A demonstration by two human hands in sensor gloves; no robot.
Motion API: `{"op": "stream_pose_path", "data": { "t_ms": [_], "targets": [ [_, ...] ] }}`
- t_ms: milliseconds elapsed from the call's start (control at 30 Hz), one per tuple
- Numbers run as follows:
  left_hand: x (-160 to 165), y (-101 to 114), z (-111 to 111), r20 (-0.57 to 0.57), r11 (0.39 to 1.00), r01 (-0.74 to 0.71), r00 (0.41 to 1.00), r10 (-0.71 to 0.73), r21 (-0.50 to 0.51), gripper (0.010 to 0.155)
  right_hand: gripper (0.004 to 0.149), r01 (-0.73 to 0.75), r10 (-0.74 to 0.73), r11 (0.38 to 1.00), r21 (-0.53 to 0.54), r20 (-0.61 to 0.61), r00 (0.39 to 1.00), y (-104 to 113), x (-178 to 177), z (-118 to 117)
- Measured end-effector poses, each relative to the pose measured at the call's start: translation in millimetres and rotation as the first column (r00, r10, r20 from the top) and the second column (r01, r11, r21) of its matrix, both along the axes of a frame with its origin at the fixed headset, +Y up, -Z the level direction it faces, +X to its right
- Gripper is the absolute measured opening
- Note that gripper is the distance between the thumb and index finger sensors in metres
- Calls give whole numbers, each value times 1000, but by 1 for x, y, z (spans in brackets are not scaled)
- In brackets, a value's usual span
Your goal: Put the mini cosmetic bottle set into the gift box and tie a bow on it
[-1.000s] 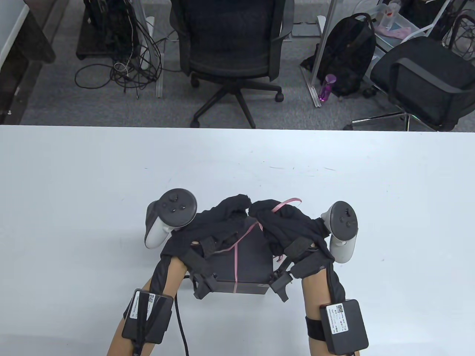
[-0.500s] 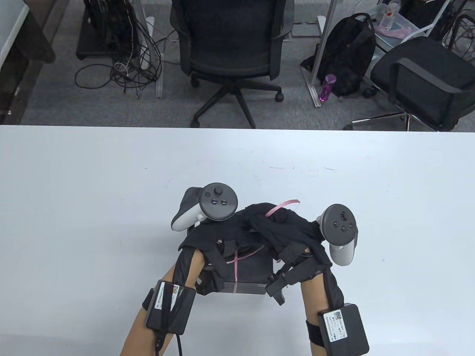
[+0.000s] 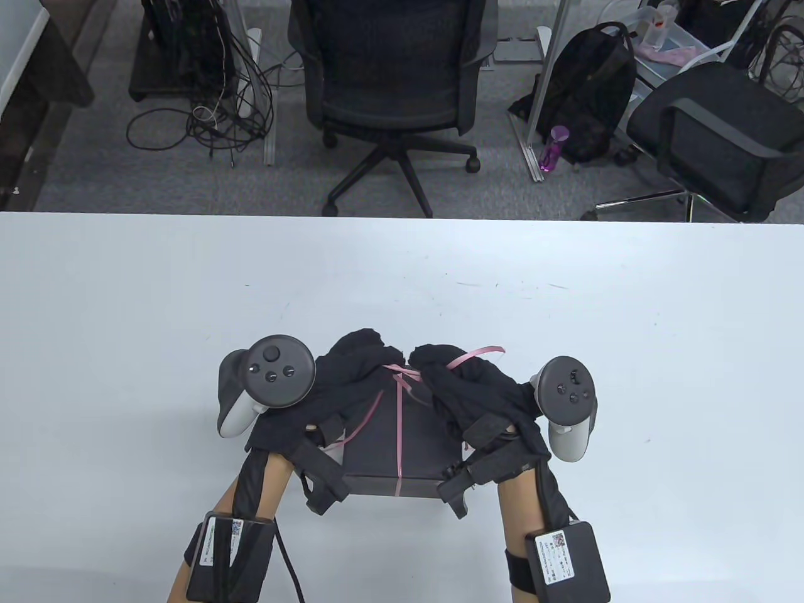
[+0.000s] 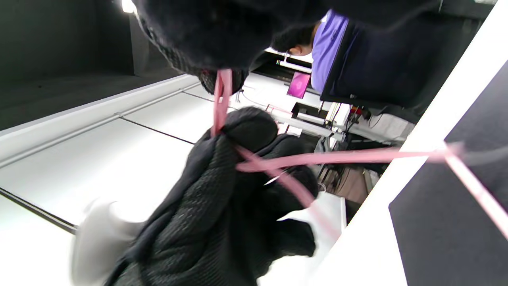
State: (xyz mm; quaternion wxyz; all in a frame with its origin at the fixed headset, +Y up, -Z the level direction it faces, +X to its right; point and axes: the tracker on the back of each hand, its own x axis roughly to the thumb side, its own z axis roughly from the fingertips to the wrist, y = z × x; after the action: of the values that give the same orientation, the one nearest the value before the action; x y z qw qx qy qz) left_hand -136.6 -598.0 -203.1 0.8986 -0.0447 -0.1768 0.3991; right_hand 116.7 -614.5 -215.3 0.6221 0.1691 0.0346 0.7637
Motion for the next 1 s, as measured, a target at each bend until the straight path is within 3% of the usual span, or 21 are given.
{"op": "stream_pose_path", "data": {
  "t_ms": [133,300,400,567,733,867,933,1000],
  "targets": [
    [-1,14,14,-112,972,160,984,-142,169,45,39,-50,50,999,11,44,998,1,-2,1],
    [4,24,21,-213,883,401,911,-354,243,48,39,-101,99,995,17,76,992,1,-3,0],
    [4,25,23,-239,853,447,889,-391,267,48,39,-114,113,993,15,82,990,0,-2,0],
    [4,25,27,-160,891,355,934,-321,285,45,39,-128,127,992,7,101,987,0,0,-2],
    [18,19,39,80,902,343,924,-375,261,45,38,-101,99,995,7,125,987,1,1,-6],
    [15,20,35,175,900,380,892,-418,215,64,36,-108,102,992,63,89,991,8,3,-8],
    [4,21,24,156,943,283,938,-311,176,72,35,-116,112,989,94,53,992,12,4,-8],
    [-7,14,4,128,993,15,991,-30,118,76,34,-111,111,984,139,13,994,18,5,-7]
  ]
}}
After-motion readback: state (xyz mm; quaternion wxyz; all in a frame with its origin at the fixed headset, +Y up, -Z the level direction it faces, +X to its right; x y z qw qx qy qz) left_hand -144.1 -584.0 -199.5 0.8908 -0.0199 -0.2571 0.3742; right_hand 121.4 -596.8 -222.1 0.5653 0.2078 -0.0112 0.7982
